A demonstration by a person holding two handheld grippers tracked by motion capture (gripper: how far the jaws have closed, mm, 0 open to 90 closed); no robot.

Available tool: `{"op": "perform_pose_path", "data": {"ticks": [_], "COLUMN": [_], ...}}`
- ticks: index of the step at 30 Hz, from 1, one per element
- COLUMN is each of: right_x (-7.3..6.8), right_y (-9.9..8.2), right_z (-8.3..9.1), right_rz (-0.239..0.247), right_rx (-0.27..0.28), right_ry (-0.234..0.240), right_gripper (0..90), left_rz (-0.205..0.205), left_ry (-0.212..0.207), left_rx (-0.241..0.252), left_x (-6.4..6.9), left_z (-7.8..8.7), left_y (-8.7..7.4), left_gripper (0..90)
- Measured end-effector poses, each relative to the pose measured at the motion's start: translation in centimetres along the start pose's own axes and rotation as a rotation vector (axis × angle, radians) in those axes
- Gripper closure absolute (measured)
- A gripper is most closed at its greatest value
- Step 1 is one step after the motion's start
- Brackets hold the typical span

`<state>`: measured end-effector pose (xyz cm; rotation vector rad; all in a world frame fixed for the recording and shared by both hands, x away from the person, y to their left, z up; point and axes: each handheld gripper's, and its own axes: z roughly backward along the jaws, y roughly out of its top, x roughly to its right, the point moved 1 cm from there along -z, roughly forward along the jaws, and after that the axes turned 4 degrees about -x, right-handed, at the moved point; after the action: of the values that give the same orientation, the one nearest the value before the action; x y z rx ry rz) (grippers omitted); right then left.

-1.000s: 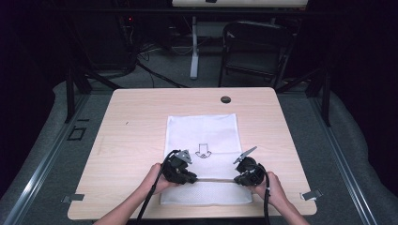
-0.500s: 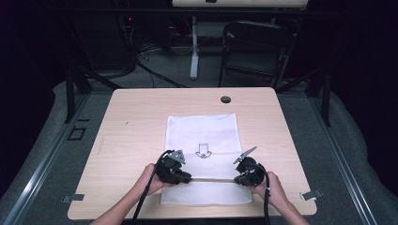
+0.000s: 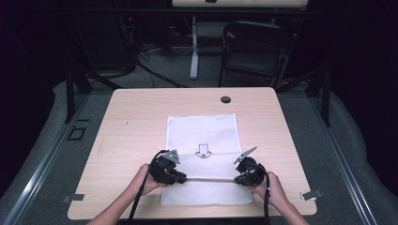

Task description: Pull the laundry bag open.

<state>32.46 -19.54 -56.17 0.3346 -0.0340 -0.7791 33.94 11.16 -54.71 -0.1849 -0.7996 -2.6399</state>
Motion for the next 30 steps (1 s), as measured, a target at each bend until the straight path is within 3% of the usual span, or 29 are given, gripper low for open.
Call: {"op": "perform_pose_path", "data": {"ticks": [10, 20, 22, 23, 30], "right_x": [0.1, 0.0, 0.0, 0.0, 0.0], "right_y": [0.0, 0.1, 0.1, 0.1, 0.1], "right_z": [0.0, 0.0, 0.0, 0.0, 0.0], "right_rz": [-0.004, 0.001, -0.002, 0.002, 0.001], "right_rx": [0.005, -0.007, -0.005, -0.008, -0.007], "right_ry": [0.001, -0.005, -0.006, -0.007, -0.007], "right_gripper": [90.0, 90.0, 90.0, 90.0, 90.0], "left_rz": [-0.001, 0.026, 0.023, 0.030, 0.037], "left_ry": [0.013, 0.010, 0.035, 0.018, 0.027], "left_rx": [-0.011, 0.001, -0.011, -0.003, -0.009], "left_x": [-0.2, -0.3, -0.3, -0.4, -0.4], "left_z": [0.4, 1.0, 1.1, 1.1, 1.3], "left_y": [-0.5, -1.5, -1.6, -1.6, -1.9], "left_gripper": [81.3, 81.3, 81.3, 81.3, 81.3]}}
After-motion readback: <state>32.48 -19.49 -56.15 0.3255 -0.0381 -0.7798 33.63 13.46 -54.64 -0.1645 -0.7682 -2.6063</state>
